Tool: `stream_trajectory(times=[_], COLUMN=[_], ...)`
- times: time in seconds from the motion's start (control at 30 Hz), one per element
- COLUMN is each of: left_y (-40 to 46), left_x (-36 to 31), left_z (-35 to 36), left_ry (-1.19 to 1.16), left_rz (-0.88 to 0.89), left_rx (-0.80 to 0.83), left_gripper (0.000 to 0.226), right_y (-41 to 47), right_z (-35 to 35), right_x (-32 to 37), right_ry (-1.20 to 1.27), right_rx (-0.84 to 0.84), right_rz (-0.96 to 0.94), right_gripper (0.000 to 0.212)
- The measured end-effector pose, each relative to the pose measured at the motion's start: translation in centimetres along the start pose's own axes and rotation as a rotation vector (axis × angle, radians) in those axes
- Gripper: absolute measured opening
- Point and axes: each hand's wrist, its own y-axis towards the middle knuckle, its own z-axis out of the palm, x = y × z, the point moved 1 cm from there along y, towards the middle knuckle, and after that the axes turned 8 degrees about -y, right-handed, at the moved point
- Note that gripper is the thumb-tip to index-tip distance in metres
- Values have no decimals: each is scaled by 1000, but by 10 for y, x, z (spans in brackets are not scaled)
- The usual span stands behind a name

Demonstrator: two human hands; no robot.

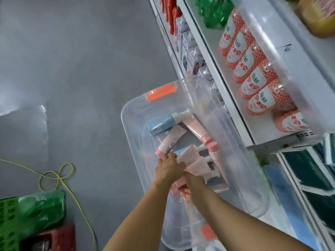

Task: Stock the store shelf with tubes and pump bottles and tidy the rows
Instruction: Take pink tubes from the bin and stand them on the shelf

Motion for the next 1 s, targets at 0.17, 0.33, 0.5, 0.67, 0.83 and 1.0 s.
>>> stream_trajectory(times=[0.17, 0.33, 0.5, 0.67, 0.83, 1.0], left_y=[6, 1, -12, -37, -73, -122], left_x=[0, -4, -5, 0, -3, 2], left_z=[-5, -3, 12, 21, 14, 1], left_ry=[3, -45, -420, -708, -907, -1035], left_rz=[-19, -105, -194, -194, -191, -66], left_rx=[29, 106, 156, 91, 49, 1], left_gripper=[43, 43, 38, 11, 20, 18], right_y=[-8, -18, -14, -36, -79, -133], right_z=[-4, -17, -20, -32, -41, -50], right_x=[4, 1, -5, 8, 10, -2], right_ry=[-94, 49, 51, -72, -139, -91], right_rx=[-39, 9, 12, -36, 14, 128], right_rz=[18, 11, -14, -97, -230, -404], right_gripper=[19, 23, 49, 31, 38, 25])
